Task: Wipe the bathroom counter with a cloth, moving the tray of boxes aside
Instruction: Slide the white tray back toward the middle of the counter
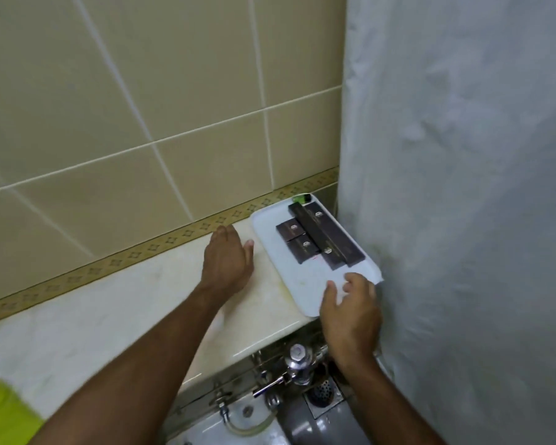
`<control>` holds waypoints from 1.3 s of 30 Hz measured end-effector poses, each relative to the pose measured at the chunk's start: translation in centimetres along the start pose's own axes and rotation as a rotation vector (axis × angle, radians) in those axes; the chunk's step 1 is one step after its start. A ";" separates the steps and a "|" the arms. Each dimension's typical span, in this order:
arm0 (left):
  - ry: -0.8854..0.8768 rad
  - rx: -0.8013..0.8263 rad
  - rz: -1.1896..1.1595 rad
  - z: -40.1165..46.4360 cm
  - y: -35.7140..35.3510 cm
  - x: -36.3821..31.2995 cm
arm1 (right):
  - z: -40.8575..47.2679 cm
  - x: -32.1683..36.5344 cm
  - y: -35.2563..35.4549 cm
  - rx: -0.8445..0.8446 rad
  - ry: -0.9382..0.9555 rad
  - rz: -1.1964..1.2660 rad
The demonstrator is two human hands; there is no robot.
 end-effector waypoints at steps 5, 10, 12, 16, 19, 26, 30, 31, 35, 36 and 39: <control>0.350 0.023 -0.347 5.8 -1.1 -2.5 | 1.0 -6.9 0.3 -0.089 -0.562 0.253; 0.612 0.100 -0.377 8.8 -2.9 -2.2 | 1.0 -8.0 -1.3 -0.077 -0.656 0.321; 0.630 0.123 -0.370 9.2 -3.3 -1.6 | 1.5 -8.1 -1.3 -0.053 -0.645 0.246; 0.614 0.065 -0.463 7.5 -2.2 -0.7 | 2.4 -6.5 0.7 -0.063 -0.541 0.145; 0.592 -0.074 -0.555 4.1 0.6 1.4 | 3.9 -3.7 2.7 -0.062 -0.400 0.069; 0.710 -0.163 -0.574 -7.8 4.7 12.6 | 5.2 2.5 -2.2 0.265 -0.170 -0.099; 0.810 -0.114 -0.497 -14.2 3.9 18.9 | 3.5 6.0 -10.3 0.446 -0.037 -0.235; 0.846 -0.103 -0.463 -15.8 3.7 20.8 | 2.6 7.0 -12.9 0.493 0.001 -0.259; 0.934 -0.016 -0.342 -18.5 1.9 26.0 | -0.5 9.6 -21.6 0.636 0.144 -0.359; 0.942 0.014 -0.301 -18.8 1.4 27.3 | -1.4 10.1 -23.2 0.659 0.176 -0.384; 0.952 0.065 -0.233 -18.8 0.2 29.3 | -2.7 10.8 -25.6 0.662 0.229 -0.476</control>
Point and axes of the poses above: each hand's wrist, its own z-axis towards the middle knuckle, its own y-axis out of the back of the hand, x = y × z, the point moved 7 cm from there along z, towards the middle knuckle, and after that the axes turned 12 degrees about z, right-handed, at the moved point
